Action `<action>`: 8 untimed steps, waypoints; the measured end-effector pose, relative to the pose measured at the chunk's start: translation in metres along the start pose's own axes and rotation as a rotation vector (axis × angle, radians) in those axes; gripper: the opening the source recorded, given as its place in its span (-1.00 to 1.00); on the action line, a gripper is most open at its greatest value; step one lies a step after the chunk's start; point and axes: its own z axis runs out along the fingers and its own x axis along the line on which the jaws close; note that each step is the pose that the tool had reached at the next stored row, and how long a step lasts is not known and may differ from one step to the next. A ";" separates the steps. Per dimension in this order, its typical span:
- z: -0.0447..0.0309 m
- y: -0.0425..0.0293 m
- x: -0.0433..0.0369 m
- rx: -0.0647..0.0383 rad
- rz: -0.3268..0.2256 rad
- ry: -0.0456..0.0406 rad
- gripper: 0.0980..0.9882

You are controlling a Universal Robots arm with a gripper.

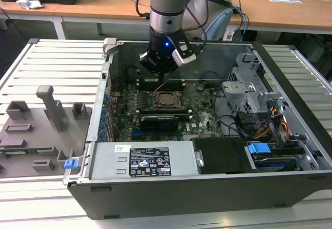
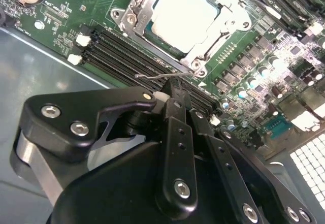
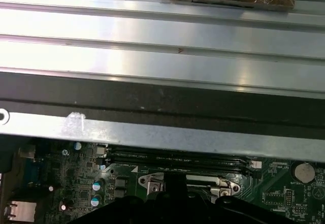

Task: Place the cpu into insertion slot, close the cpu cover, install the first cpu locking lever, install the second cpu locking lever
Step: 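Install the first cpu locking lever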

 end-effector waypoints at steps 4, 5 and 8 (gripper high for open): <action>0.0011 -0.0001 -0.0006 0.000 0.000 0.0000 -0.98; 0.0013 -0.0002 -0.0008 0.000 0.000 0.0001 -0.98; 0.0025 -0.0003 -0.0017 0.000 0.000 0.0001 -0.98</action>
